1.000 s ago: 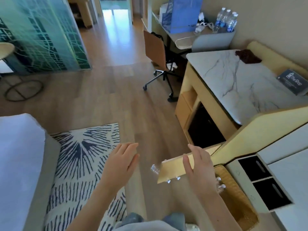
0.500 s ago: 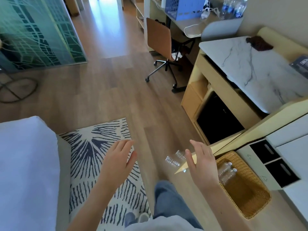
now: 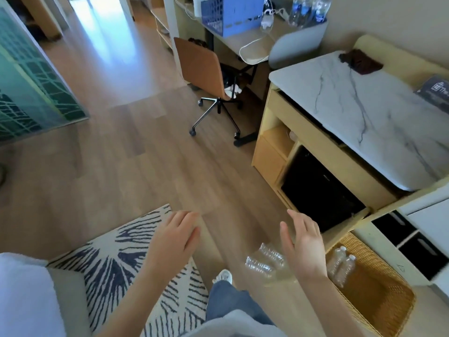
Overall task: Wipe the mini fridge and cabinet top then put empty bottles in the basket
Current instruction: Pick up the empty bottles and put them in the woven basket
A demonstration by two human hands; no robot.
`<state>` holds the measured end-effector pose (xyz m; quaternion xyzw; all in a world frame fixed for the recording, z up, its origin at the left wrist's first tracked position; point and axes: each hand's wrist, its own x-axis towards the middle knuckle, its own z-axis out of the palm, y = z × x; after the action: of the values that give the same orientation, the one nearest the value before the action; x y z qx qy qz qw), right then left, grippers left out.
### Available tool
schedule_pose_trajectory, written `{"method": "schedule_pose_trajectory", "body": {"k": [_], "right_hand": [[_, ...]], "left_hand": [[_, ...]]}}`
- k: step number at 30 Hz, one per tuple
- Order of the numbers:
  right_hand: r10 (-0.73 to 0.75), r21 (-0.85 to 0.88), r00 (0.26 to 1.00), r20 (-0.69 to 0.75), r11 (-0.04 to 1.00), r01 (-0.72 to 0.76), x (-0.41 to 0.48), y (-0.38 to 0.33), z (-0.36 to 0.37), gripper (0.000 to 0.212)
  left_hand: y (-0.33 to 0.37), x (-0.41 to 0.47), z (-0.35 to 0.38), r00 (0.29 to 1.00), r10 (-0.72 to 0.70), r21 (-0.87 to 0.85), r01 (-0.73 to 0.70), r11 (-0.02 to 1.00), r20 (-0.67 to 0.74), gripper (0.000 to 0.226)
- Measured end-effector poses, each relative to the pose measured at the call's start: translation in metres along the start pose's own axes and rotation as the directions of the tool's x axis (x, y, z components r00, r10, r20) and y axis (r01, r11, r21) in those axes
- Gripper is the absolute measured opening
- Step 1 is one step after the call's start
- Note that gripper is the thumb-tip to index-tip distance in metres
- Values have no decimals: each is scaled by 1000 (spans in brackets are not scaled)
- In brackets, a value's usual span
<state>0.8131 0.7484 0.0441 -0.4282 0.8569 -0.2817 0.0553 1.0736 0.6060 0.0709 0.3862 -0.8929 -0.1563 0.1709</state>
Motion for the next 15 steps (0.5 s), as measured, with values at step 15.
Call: {"method": "schedule_pose_trajectory", "body": {"k": [15], "right_hand": [[290, -26, 926, -242, 952, -305, 139, -39, 17, 37]], "left_hand": [[-37, 249, 13, 905, 394, -78, -386, 919, 160, 27]]}}
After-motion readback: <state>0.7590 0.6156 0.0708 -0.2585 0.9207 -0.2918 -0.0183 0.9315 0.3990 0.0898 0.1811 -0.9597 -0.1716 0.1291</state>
